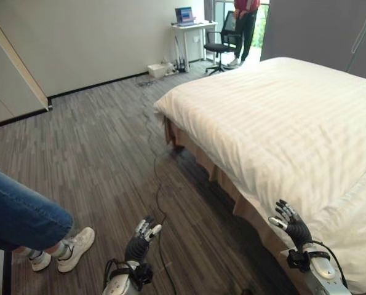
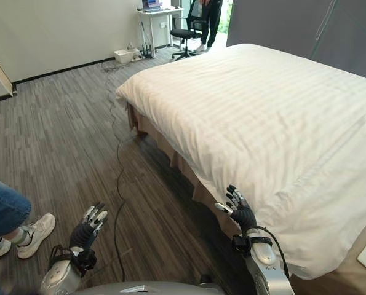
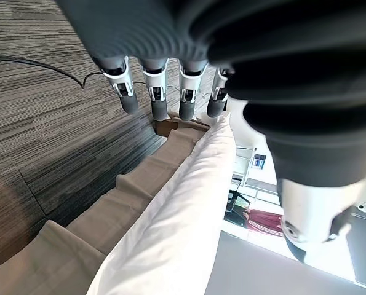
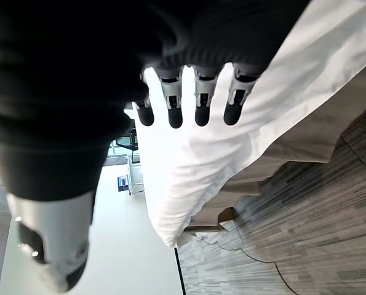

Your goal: Making the bed.

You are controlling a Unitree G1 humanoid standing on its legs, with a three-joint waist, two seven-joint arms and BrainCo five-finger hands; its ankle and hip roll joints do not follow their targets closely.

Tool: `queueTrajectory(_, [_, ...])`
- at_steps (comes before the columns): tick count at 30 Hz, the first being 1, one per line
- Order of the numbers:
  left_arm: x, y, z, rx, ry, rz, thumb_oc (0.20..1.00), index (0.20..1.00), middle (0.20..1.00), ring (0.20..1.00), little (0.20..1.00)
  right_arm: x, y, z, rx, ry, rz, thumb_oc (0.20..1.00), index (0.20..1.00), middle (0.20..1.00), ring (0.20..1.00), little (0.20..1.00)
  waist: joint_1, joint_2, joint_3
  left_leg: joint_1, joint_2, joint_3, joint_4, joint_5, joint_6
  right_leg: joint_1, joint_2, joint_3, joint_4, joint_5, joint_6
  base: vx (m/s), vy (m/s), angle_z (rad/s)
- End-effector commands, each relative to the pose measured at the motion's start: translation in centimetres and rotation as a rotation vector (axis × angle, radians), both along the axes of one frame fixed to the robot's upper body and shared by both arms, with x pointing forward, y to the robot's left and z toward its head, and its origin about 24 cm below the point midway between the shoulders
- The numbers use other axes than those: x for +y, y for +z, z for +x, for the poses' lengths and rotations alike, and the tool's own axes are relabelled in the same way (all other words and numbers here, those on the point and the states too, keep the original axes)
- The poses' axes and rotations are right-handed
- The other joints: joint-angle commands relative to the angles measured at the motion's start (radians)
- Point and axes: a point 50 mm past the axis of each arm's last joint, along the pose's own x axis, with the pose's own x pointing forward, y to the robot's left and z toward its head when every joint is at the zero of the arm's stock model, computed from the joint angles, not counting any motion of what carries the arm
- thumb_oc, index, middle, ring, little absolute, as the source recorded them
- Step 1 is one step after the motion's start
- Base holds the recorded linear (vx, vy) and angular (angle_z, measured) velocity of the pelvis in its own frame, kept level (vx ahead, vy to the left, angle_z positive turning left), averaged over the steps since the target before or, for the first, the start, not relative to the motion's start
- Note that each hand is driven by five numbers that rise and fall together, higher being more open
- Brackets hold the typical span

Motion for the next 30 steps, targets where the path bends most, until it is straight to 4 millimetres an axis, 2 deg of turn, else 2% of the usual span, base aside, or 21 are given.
queueTrajectory(1, [0.46, 1.59, 1.66, -0.109, 0.009, 0.035, 1.000, 1.000, 1.000, 1.000, 1.000, 0.33, 2.76, 2.22, -0.161, 0.026, -0.002, 1.000, 1.000, 1.000, 1.000, 1.000, 0.009, -0.010, 0.013, -0.031, 0.031, -0.079, 0.011, 0.021, -0.024, 0.037, 0.014, -0.036, 0.055, -0.089, 0.014, 0.00, 0.000, 0.00])
queueTrajectory(20, [0.26, 2.05, 2.61, -0.137, 0.003, 0.039, 1.000, 1.000, 1.000, 1.000, 1.000, 0.00, 3.61, 2.50, -0.206, 0.002, -0.032, 1.000, 1.000, 1.000, 1.000, 1.000, 0.003, -0.012, 0.027, -0.037, 0.030, -0.081, 0.011, 0.013, -0.021, 0.030, 0.015, -0.020, 0.053, -0.091, 0.015, 0.01, 0.001, 0.01])
queueTrajectory(30, [0.38, 1.86, 2.41, -0.129, 0.010, 0.035, 1.000, 1.000, 1.000, 1.000, 1.000, 0.00, 3.52, 2.19, -0.200, 0.015, -0.039, 1.000, 1.000, 1.000, 1.000, 1.000, 0.001, -0.012, 0.027, -0.026, 0.028, -0.078, 0.011, 0.005, -0.021, 0.043, 0.016, -0.014, 0.044, -0.091, 0.016, 0.01, 0.002, -0.01])
